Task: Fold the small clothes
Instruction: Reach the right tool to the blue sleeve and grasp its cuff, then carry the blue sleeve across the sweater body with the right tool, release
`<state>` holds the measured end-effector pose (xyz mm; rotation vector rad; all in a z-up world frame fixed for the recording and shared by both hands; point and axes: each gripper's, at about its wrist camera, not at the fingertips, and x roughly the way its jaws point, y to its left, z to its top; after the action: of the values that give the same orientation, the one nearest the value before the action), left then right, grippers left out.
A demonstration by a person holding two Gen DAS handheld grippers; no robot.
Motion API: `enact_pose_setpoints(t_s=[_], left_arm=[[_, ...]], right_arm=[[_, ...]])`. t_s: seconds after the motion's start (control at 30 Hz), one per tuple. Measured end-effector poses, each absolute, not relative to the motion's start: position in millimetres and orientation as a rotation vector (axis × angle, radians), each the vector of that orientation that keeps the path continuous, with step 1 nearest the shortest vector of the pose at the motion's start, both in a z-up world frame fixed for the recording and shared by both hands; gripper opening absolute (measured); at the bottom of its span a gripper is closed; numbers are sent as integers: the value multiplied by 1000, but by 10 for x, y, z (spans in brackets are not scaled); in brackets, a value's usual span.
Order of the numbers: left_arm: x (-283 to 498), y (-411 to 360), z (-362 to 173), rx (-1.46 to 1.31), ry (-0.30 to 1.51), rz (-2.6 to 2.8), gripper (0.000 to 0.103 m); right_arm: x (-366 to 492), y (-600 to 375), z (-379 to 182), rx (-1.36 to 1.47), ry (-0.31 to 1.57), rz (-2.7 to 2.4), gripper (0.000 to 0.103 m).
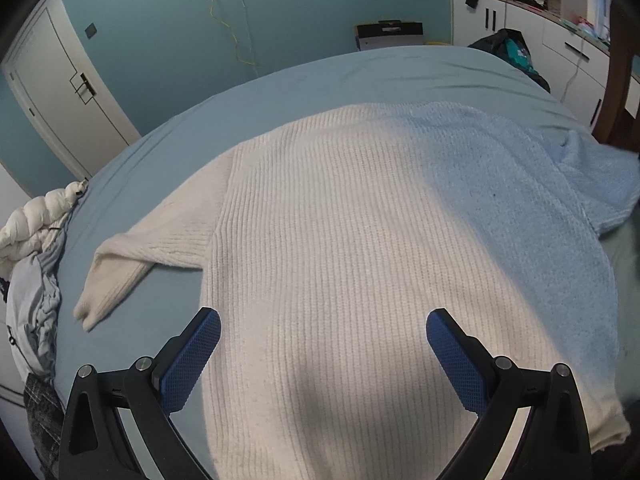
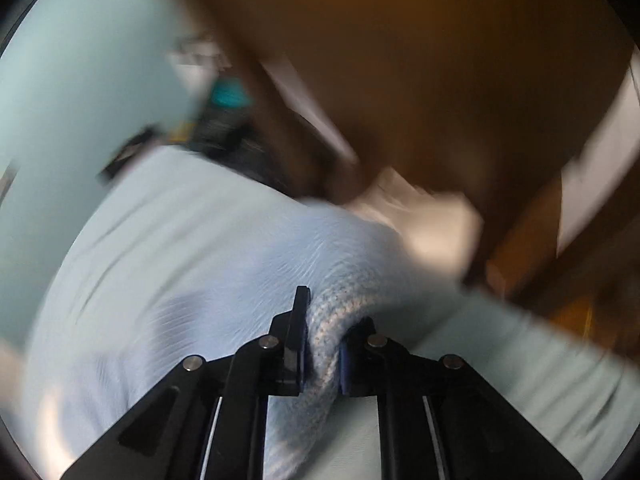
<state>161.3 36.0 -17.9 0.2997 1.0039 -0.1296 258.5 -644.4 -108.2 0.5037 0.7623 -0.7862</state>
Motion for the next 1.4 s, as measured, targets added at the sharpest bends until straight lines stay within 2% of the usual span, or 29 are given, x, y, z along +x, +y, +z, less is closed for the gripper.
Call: enact_pose_setpoints(t_s=[0.1, 0.17, 0.23, 0.27, 0.4, 0.53, 0.6, 0.67, 0.8, 0.97, 1.0, 1.03, 1.07, 1.13, 1.2, 1.3, 1.4], left_arm=[[1569, 376, -168, 304, 996, -120, 103], [1548, 392, -158, 299, 995, -116, 103], [1511, 408, -152, 300, 994, -111, 103], [1480, 420, -148, 303, 991, -108, 103], [1396, 463, -138, 317, 982, -94, 103], [1381, 509, -112, 302, 977, -95, 103], [1403, 512, -94, 296, 973, -95, 103], [1428, 501, -82, 293, 969, -95, 103], [1439, 462, -115, 310, 973, -95, 103], [1451, 406, -187, 342, 986, -89, 103], [1457, 403, -195, 342, 989, -88, 103], [1459, 403, -195, 340, 990, -89, 103], [1467, 402, -191, 339, 991, -89, 103], [1470, 412, -176, 336, 988, -84, 103], [1462, 432, -164, 329, 983, -83, 103], [1458, 458, -155, 323, 980, -81, 103], [1469, 487, -141, 308, 981, -81, 103]], right_arm=[[2668, -5613, -728, 224, 742, -615, 9], [2633, -5074, -687, 169, 768, -400, 22], [2589, -4656, -829, 197, 903, -122, 72], [2531, -4478, -950, 251, 989, 19, 74], [2160, -4481, -996, 304, 1004, 15, 74], [1643, -5147, -923, 477, 937, -188, 79], [1430, -5499, -1071, 539, 951, -305, 79], [1369, -5639, -1243, 575, 1025, -351, 79], [1424, -5780, -1794, 840, 1196, -323, 79], [1693, -5902, -1850, 966, 1093, -379, 78], [1804, -5939, -1813, 953, 1068, -391, 63], [1933, -5935, -1785, 896, 1075, -405, 23], [2053, -5932, -1777, 826, 1124, -427, 9], [2216, -5943, -1727, 822, 1158, -428, 8], [2376, -6029, -1337, 764, 1115, -493, 7], [2611, -6185, -223, 534, 933, -567, 7], [2873, -6231, 719, 306, 858, -613, 7]])
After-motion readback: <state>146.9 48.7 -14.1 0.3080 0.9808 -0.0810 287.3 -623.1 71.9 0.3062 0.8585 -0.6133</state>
